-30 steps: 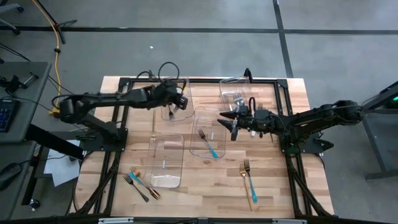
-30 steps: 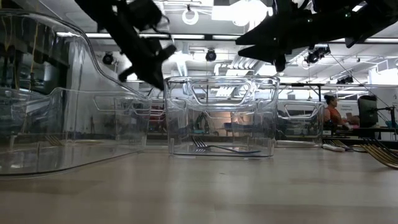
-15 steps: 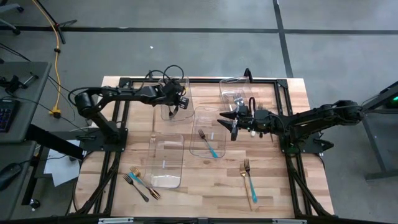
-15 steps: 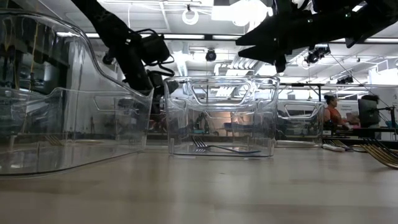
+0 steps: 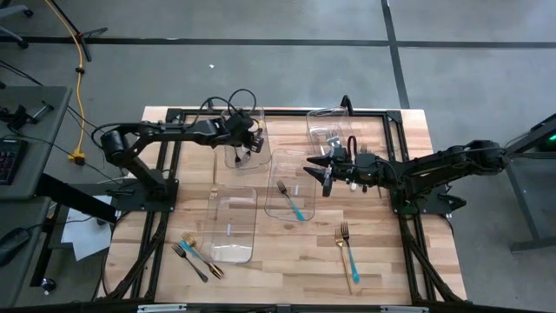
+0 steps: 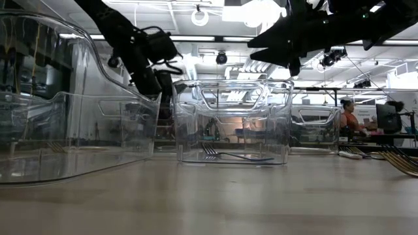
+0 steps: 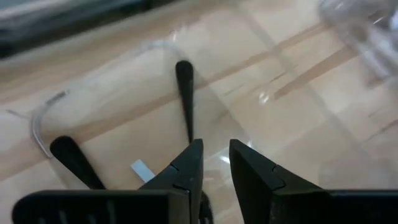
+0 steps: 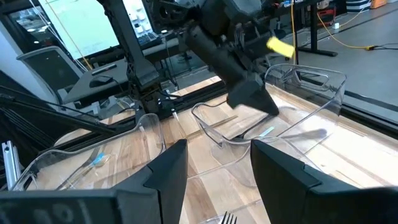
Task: Sort silverware by color (type)
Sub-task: Put the black fork into the top left transparent bin, then put the gold fork into the bottom left transparent bin
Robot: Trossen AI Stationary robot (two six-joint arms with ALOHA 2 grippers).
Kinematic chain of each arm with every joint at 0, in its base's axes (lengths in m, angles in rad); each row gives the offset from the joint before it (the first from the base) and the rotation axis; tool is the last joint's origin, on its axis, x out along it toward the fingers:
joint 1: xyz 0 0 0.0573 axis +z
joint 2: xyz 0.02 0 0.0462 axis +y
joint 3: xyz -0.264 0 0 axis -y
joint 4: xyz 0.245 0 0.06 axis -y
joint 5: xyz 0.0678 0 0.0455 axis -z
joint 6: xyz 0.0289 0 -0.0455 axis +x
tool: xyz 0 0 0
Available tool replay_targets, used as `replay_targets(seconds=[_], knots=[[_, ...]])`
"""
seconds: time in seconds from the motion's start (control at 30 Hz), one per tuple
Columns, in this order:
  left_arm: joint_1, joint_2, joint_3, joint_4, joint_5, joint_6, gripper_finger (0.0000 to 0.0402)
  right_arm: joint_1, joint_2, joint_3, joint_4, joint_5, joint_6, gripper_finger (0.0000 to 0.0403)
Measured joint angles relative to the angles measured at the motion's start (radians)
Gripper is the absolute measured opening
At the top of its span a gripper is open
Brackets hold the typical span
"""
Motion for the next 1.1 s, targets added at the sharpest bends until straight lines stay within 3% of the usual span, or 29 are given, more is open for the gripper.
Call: replay_targets(seconds=[0.23, 0.4, 0.53, 0.73, 0.87, 1.1], knots=[[0.000, -0.214, 0.000, 0.000, 0.098, 0.062, 0.0074, -0.001, 0.000, 0.000, 0.001, 0.000, 0.000, 0.0171], [-0.160, -0.406, -0.011, 0.008, 0.102, 0.208, 0.0069, -0.001, 0.000, 0.000, 0.021, 0.000, -0.043, 0.0171], [-0.362, -0.533, -0.098, 0.138, 0.031, 0.286, 0.0064, -0.001, 0.000, 0.000, 0.030, 0.000, -0.079, 0.0171], [-0.623, -0.653, -0.350, 0.510, -0.204, 0.415, 0.0056, -0.001, 0.000, 0.000, 0.030, 0.000, -0.080, 0.0171], [-0.685, -0.691, -0.466, 0.681, -0.281, 0.501, 0.0050, -0.001, 0.000, 0.000, 0.031, 0.000, -0.092, 0.0171], [-0.694, -0.707, -0.512, 0.736, -0.285, 0.552, 0.0048, -0.001, 0.000, 0.000, 0.110, 0.000, -0.188, 0.0171]])
